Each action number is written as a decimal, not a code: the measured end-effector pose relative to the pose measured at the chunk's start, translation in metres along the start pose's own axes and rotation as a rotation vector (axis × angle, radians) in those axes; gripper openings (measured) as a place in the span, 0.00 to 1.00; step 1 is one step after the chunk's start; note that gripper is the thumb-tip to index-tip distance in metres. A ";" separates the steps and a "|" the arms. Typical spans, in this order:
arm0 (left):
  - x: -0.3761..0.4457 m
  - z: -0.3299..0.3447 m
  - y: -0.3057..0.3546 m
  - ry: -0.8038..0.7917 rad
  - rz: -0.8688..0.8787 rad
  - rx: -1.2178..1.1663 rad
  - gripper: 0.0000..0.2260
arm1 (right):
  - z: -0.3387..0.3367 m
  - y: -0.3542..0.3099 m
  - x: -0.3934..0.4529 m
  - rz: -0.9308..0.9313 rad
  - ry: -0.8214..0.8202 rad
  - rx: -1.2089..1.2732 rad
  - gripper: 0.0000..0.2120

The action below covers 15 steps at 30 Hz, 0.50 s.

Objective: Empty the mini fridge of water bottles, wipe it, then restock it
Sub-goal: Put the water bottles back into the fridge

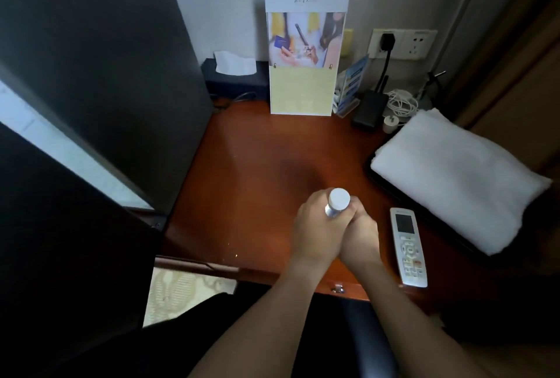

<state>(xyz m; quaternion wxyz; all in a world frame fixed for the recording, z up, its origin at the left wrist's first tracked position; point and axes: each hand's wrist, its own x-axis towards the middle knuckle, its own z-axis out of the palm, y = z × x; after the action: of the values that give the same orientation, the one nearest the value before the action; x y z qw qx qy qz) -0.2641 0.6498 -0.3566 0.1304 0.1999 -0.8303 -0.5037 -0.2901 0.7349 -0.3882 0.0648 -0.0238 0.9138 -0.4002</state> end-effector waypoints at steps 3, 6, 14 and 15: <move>-0.029 -0.019 0.008 -0.015 -0.049 -0.013 0.08 | -0.011 -0.010 -0.032 -0.046 -0.034 0.001 0.17; -0.062 -0.051 0.037 0.025 -0.003 -0.054 0.09 | -0.041 -0.039 -0.073 -0.123 -0.031 0.084 0.19; -0.197 -0.197 0.181 0.301 0.166 -0.177 0.07 | -0.151 -0.174 -0.231 -0.513 -0.035 0.291 0.17; -0.215 -0.218 0.197 0.359 0.174 -0.166 0.08 | -0.161 -0.190 -0.253 -0.573 -0.053 0.317 0.17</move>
<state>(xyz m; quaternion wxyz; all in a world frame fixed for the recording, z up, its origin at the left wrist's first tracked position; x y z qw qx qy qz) -0.0222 0.6602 -0.0847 0.3352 0.2023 -0.7635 -0.5137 -0.0634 0.7468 -0.1152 -0.0235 -0.2800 0.7943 -0.5387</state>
